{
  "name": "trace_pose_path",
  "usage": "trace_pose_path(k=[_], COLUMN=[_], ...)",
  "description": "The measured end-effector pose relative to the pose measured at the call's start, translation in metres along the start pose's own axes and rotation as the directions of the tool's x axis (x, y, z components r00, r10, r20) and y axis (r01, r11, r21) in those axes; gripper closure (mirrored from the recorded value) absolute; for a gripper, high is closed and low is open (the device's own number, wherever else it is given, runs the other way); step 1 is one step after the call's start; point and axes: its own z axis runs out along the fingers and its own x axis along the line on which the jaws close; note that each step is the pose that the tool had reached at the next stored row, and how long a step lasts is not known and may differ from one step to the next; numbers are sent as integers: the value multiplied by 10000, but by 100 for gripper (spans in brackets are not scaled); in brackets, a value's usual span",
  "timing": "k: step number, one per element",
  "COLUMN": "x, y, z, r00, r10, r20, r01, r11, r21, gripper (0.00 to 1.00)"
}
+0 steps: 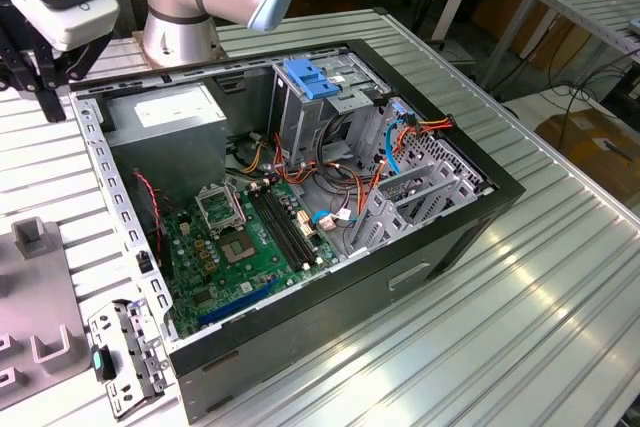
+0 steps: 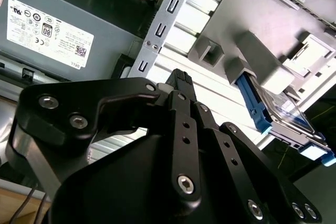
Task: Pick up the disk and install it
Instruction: 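Reach for the disk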
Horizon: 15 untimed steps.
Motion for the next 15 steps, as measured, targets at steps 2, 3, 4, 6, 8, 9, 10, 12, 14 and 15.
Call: trace_pose_path(k=[2,3,4,6,8,9,10,12,14,15], x=[30,45,63,101,158,187,229,276,304,316], y=[-2,-3,-5,-7,-12,-12,-11,-3,2,4], z=[-1,-1,-2,-3,-4,-5,-6,-7,-7,-7], r00=[10000,10000,10000,10000,10000,10000,10000,10000,10000,10000], r10=[1,1,1,1,1,0,0,2,2,1], r20=[0,0,0,0,0,0,0,0,0,0], r01=[-1,-1,-1,-1,-1,0,0,-2,-2,-1], r11=[10000,10000,10000,10000,10000,10000,10000,10000,10000,10000], r21=[0,0,0,0,-1,0,0,0,0,0], gripper=[89,89,89,89,89,89,89,89,89,89])
